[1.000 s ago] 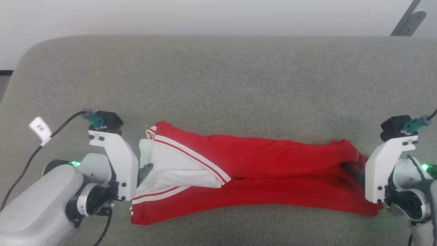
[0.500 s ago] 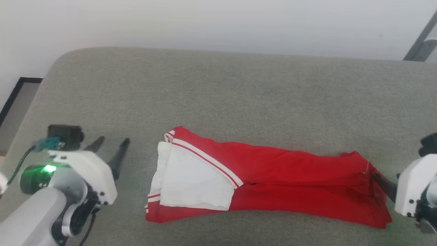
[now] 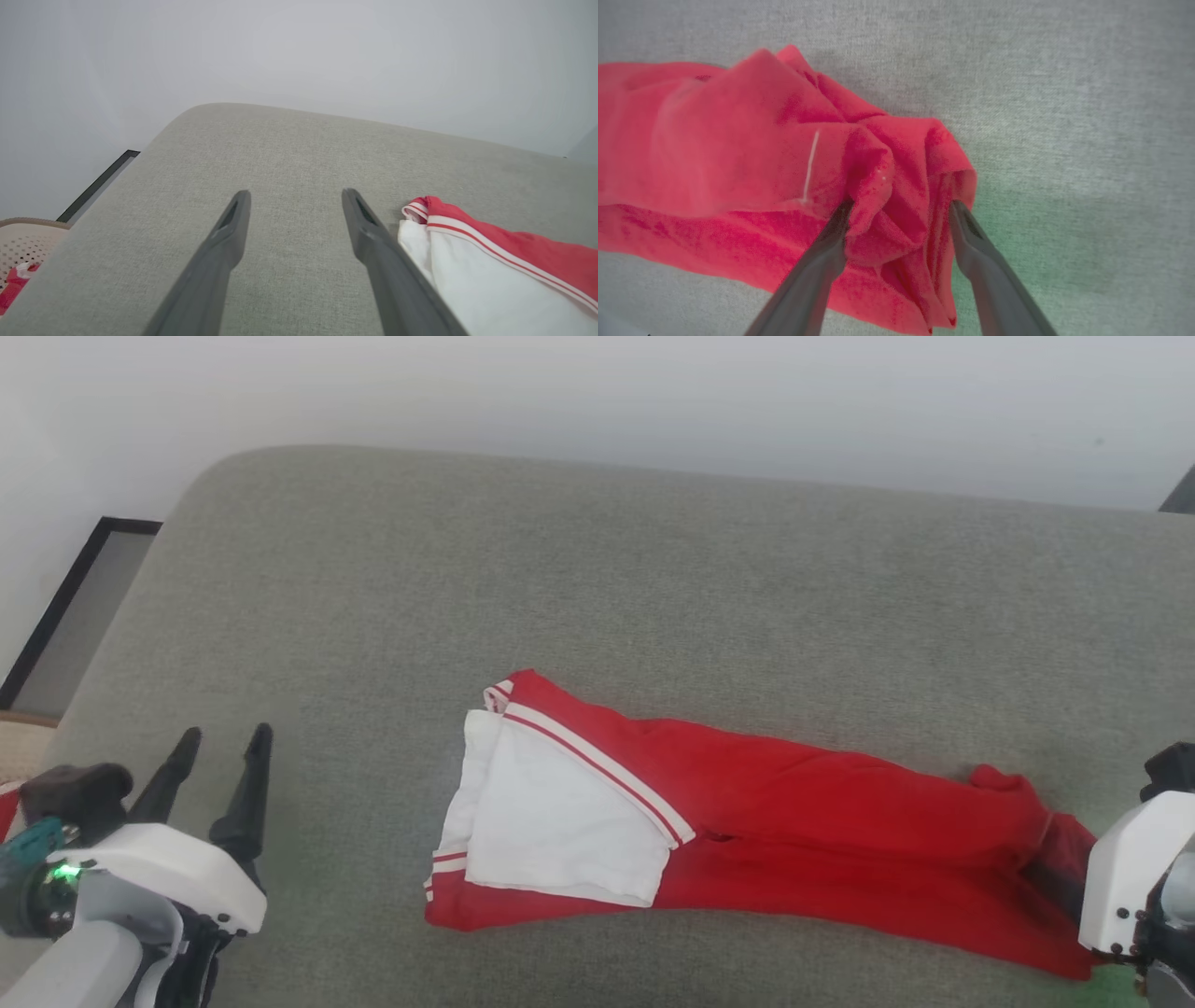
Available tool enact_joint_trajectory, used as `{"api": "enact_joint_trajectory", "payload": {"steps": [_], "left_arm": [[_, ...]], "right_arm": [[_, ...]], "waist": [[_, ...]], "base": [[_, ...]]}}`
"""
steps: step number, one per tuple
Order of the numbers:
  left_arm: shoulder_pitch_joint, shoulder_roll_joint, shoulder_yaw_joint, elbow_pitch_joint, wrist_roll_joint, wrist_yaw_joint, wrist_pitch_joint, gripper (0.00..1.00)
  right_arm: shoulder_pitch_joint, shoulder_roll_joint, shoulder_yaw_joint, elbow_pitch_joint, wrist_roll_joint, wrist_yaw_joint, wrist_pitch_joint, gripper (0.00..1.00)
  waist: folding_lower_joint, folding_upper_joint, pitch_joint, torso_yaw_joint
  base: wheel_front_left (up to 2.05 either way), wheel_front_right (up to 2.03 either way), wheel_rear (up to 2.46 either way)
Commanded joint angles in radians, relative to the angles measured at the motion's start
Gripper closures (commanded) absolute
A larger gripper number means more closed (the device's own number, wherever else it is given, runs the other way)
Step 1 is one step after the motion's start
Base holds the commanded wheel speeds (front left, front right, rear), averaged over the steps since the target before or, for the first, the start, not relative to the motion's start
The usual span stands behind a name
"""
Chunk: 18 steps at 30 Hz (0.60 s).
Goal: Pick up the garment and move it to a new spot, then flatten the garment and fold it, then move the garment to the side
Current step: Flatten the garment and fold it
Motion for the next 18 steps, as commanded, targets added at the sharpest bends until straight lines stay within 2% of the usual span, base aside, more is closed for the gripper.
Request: {"api": "enact_joint_trajectory", "payload": {"steps": [1,12,13,14,15,18], "left_arm": [[0.017,-0.01,0.017,0.009,0.012,-0.01,-0.008,0.0],[0.092,-0.144,0.242,0.052,0.169,-0.119,-0.012,0.0],[0.097,-0.156,0.261,0.056,0.18,-0.129,-0.012,0.0],[0.098,-0.17,0.283,0.057,0.192,-0.139,-0.012,0.0],[0.102,-0.181,0.299,0.061,0.205,-0.149,-0.012,0.0],[0.111,-0.209,0.343,0.067,0.237,-0.174,-0.012,0.0]], "right_arm": [[-0.011,-0.001,0.006,0.015,0.001,0.0,-0.008,0.0],[-0.056,0.024,0.045,0.175,0.035,0.0,-0.013,0.0],[-0.057,0.023,0.05,0.189,0.037,0.0,-0.017,0.53],[-0.062,0.024,0.058,0.199,0.043,0.0,-0.02,0.94],[-0.065,0.029,0.071,0.21,0.056,0.0,-0.018,1.0],[-0.071,0.03,0.088,0.223,0.097,0.0,-0.026,1.0]], "waist": [[0.0,-0.0001,0.003,0.006],[0.0,-0.0001,0.021,0.029],[0.0,-0.0001,0.022,0.029],[0.0,-0.0001,0.024,0.03],[0.0,-0.0001,0.024,0.031],[0.0,-0.0001,0.027,0.031]], "base": [[0.0,0.0,0.0],[0.0,0.0,0.0],[0.0,0.0,0.0],[0.0,0.0,0.0],[0.0,0.0,0.0],[0.0,0.0,0.0]]}}
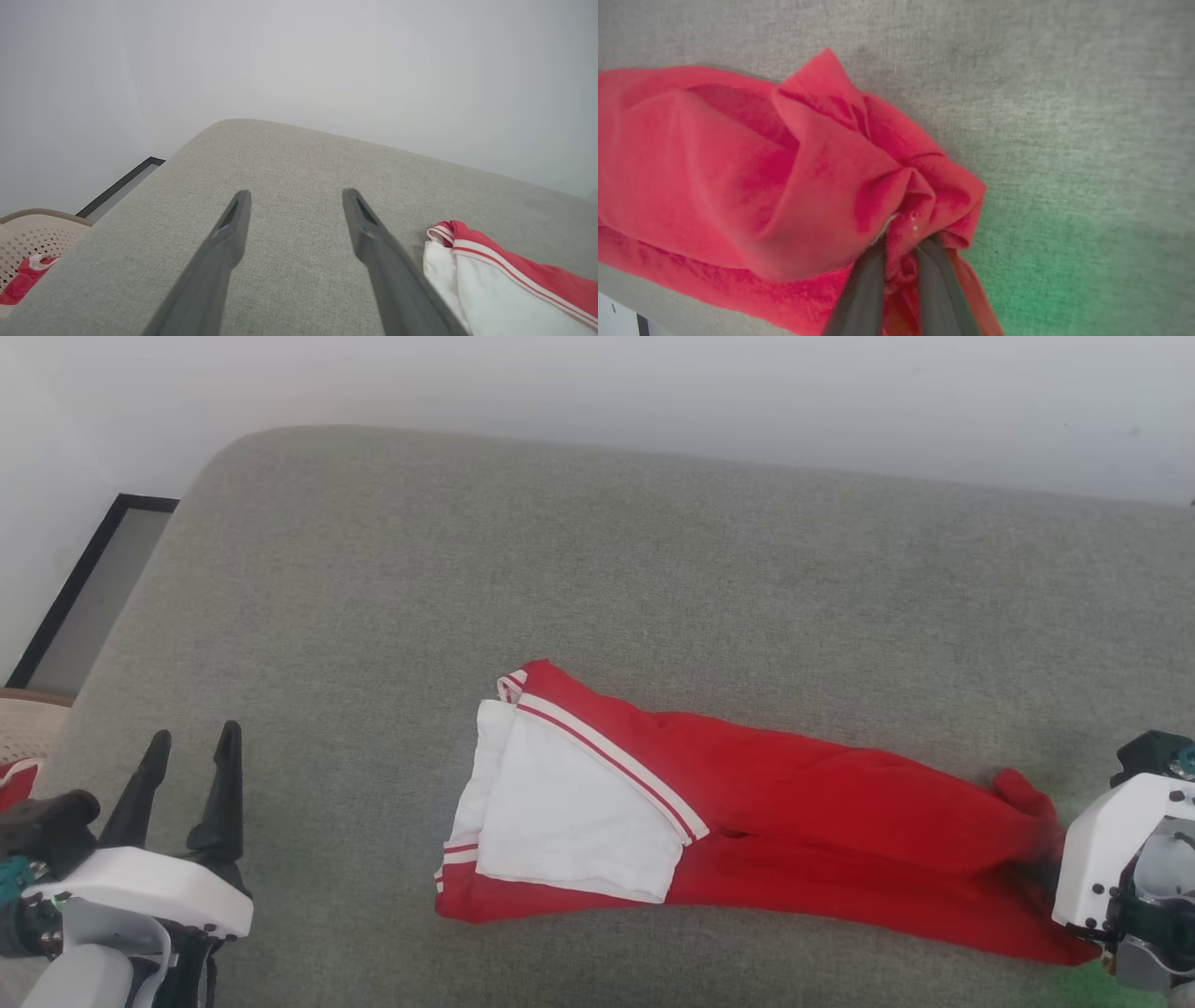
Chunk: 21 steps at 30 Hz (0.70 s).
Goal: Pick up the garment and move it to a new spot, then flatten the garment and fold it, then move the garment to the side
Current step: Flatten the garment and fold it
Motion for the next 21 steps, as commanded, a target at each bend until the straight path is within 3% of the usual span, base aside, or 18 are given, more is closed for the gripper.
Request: {"api": "enact_joint_trajectory", "payload": {"steps": [1,9,21], "left_arm": [[0.014,-0.012,0.018,0.003,0.013,-0.012,-0.004,0.0],[0.028,-0.064,0.096,0.013,0.077,-0.061,-0.004,0.0],[0.033,-0.112,0.151,0.03,0.124,-0.099,-0.004,0.0]], "right_arm": [[0.016,0.03,0.028,0.031,0.018,0.001,0.002,1.0],[-0.011,-0.008,0.027,0.007,0.071,0.0,-0.034,1.0],[-0.023,-0.126,-0.115,0.019,0.045,0.0,-0.053,1.0]], "waist": [[0.0,-0.0001,0.001,-0.001],[0.0,-0.0001,0.006,-0.015],[0.0,-0.0001,-0.004,-0.039]], "base": [[0.0,0.0,0.0],[0.0,0.0,0.0],[0.0,0.0,0.0]]}}
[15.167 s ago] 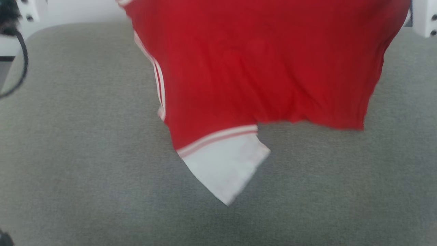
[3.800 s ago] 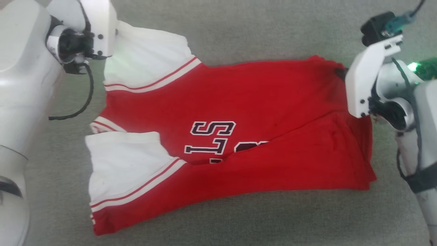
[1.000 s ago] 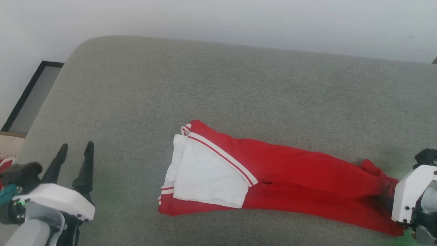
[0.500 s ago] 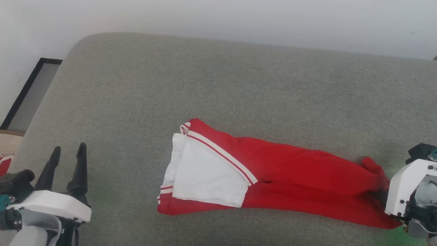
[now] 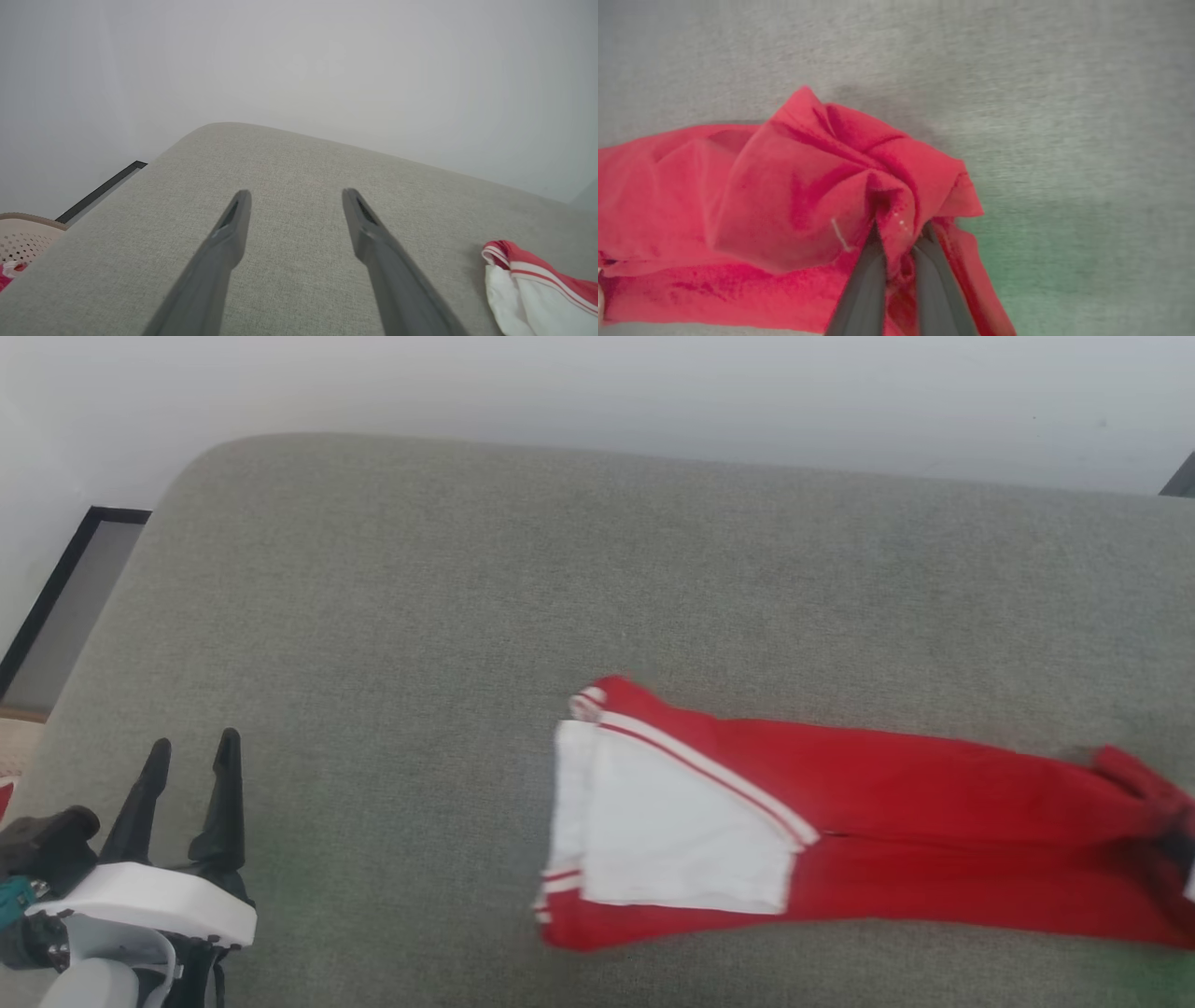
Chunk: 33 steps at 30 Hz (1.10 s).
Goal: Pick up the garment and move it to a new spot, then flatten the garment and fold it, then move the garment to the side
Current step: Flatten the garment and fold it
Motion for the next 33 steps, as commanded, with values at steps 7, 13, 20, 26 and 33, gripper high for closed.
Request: {"api": "enact_joint_trajectory", "payload": {"steps": [7,13,20,26,33], "left_arm": [[-0.001,-0.021,0.021,0.014,0.022,-0.019,-0.004,0.0],[0.0,-0.026,0.03,0.024,0.036,-0.029,-0.004,0.0],[0.001,-0.036,0.031,0.035,0.042,-0.034,-0.004,0.0],[-0.023,-0.047,0.01,0.044,0.042,-0.037,-0.004,0.0],[-0.061,-0.064,-0.028,0.065,0.039,-0.038,-0.004,0.0]], "right_arm": [[-0.035,-0.064,-0.053,0.064,-0.068,0.0,-0.026,1.0],[-0.062,-0.045,-0.007,0.011,-0.033,0.0,-0.002,1.0],[-0.015,0.06,0.111,-0.238,0.036,0.0,0.064,1.0],[-0.019,0.165,0.233,-0.334,0.026,0.0,0.092,1.0],[-0.064,0.262,0.35,-0.281,0.006,0.0,0.036,1.0]], "waist": [[0.0,-0.0001,0.0,-0.011],[0.0,-0.0001,-0.01,-0.022],[0.0,-0.0001,-0.025,-0.021],[0.0,-0.0001,-0.028,0.005],[0.0,-0.0001,-0.025,0.056]], "base": [[0.0,0.0,0.0],[0.0,0.0,0.0],[0.0,0.0,0.0],[0.0,0.0,0.0],[0.0,0.0,0.0]]}}
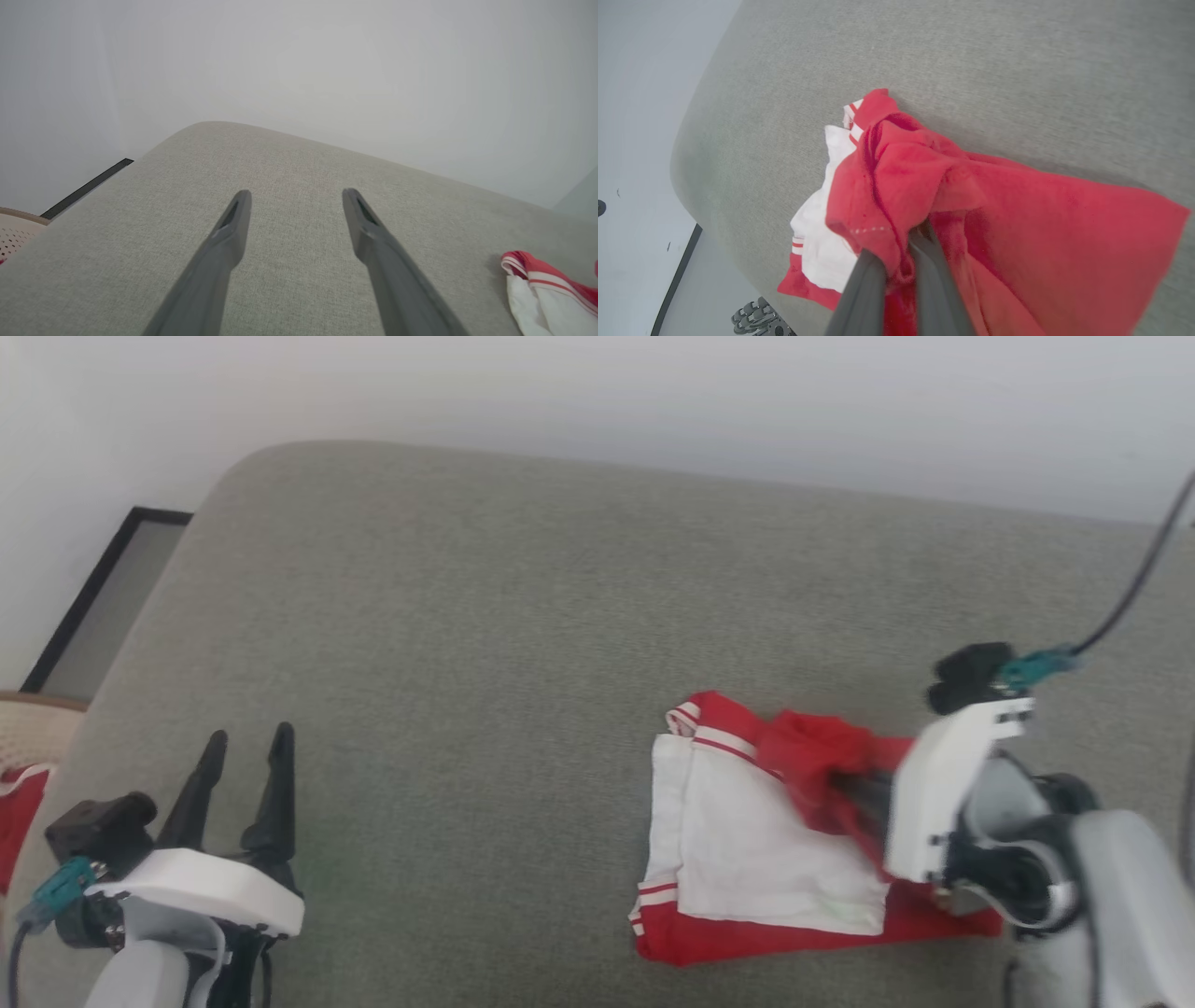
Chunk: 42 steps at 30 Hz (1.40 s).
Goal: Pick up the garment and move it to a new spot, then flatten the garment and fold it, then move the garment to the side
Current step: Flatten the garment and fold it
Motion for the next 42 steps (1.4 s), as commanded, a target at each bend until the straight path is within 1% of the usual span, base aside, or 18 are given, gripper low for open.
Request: {"api": "enact_joint_trajectory", "payload": {"steps": [1,4,12,13,14,19,23,26,30,35,40,42], "left_arm": [[-0.02,-0.002,-0.011,0.009,0.007,-0.002,-0.004,0.0],[-0.034,-0.004,-0.026,0.018,0.001,-0.003,-0.004,0.0],[-0.043,-0.002,-0.042,0.023,-0.021,-0.003,-0.004,0.0],[-0.041,-0.001,-0.041,0.023,-0.022,-0.003,-0.004,0.0],[-0.039,0.0,-0.04,0.023,-0.024,-0.003,-0.004,0.0],[-0.025,0.004,-0.024,0.015,-0.029,-0.003,-0.004,0.0],[-0.014,0.01,-0.011,0.003,-0.032,-0.003,-0.004,0.0],[0.0,0.012,0.0,-0.001,-0.029,-0.003,-0.004,0.0],[0.021,0.022,0.015,-0.009,-0.023,-0.003,-0.004,0.0],[0.055,0.037,0.036,-0.021,-0.014,-0.003,-0.004,0.0],[0.087,0.048,0.05,-0.032,-0.002,-0.003,-0.004,0.0],[0.097,0.055,0.059,-0.037,0.005,-0.003,-0.004,0.0]], "right_arm": [[-0.021,0.021,0.026,0.028,-0.014,0.0,-0.023,1.0],[-0.045,0.044,0.063,0.08,-0.027,0.0,-0.048,1.0],[-0.093,0.061,0.125,0.187,-0.043,0.0,-0.112,1.0],[-0.099,0.06,0.143,0.195,-0.046,0.0,-0.118,0.67],[-0.101,0.062,0.15,0.203,-0.036,0.0,-0.127,0.0],[-0.108,0.046,0.184,0.201,-0.005,0.0,-0.13,0.0],[-0.089,0.018,0.209,0.14,0.035,0.0,-0.123,0.0],[-0.068,-0.011,0.199,0.083,0.051,0.0,-0.135,0.0],[-0.04,-0.052,0.161,0.019,0.039,0.0,-0.164,0.0],[0.008,-0.081,0.079,-0.034,0.026,0.0,-0.208,0.0],[0.051,-0.112,0.006,-0.05,-0.012,0.0,-0.294,0.0],[0.067,-0.132,-0.004,-0.057,-0.024,0.0,-0.341,0.0]], "waist": [[0.0,0.0,0.003,0.023],[0.0,0.0,0.006,0.041],[0.0,0.0,0.006,0.06],[0.0,0.0,0.005,0.061],[0.0,0.0,0.005,0.06],[0.0,0.0,-0.002,0.048],[0.0,0.0,-0.012,0.028],[0.0,0.0,-0.025,0.009],[0.0,0.0,-0.045,-0.023],[0.0,0.0,-0.072,-0.068],[0.0,0.0,-0.099,-0.112],[0.0,0.0,-0.108,-0.13]], "base": [[0.0,0.0,0.0],[0.0,0.0,0.0],[0.0,0.0,0.0],[0.0,0.0,0.0],[0.0,0.0,0.0],[0.0,0.0,0.0],[0.0,0.0,0.0],[0.0,0.0,0.0],[0.0,0.0,0.0],[0.0,0.0,0.0],[0.0,0.0,0.0],[0.0,0.0,0.0]]}}
